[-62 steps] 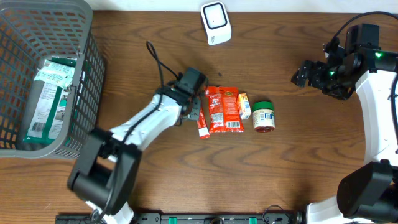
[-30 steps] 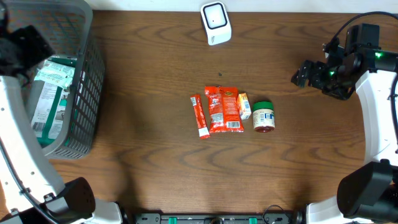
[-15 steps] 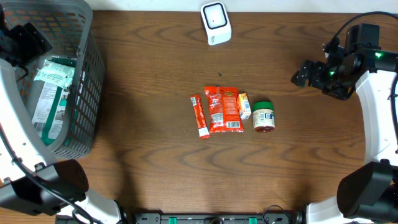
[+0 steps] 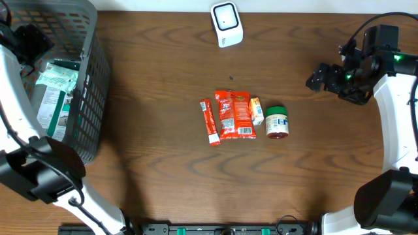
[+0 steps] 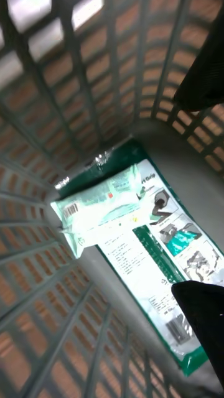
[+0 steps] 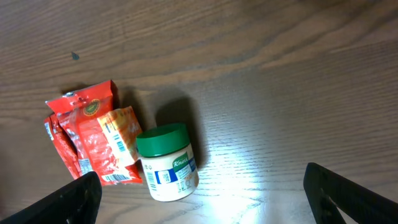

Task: Scan the item barcode
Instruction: 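Swing the left gripper back into the grey basket, then grasp a mint-green wipes packet in the basket with the left gripper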

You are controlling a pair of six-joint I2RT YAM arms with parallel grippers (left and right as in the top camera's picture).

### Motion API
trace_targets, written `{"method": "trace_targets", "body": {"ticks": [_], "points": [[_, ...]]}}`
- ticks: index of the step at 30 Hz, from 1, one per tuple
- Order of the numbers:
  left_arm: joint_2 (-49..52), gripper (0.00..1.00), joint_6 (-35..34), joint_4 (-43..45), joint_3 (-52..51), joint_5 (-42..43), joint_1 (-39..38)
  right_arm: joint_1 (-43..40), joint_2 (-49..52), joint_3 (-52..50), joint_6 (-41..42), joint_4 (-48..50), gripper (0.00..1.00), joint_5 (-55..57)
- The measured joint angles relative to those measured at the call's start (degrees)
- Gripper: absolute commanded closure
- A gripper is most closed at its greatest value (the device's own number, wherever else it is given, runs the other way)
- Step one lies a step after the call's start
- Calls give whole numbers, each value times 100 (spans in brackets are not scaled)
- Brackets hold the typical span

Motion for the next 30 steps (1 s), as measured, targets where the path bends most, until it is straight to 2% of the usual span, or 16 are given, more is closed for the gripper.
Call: {"method": "trace_targets", "body": {"ticks": [4,10,14,19,30], "points": [[337,13,-527,2,0,-103,46,0,0,0,0,0,1,0],[778,23,-1989,4,-87,-643,48,0,0,0,0,0,1,0],[1086,28,-2538,184,-111,-761,48,0,0,0,0,0,1,0],[1405,33,-2817,387,-133,-802,48,0,0,0,0,0,1,0],[1840,34,-2929,802,-144,-721,48,0,0,0,0,0,1,0]]}}
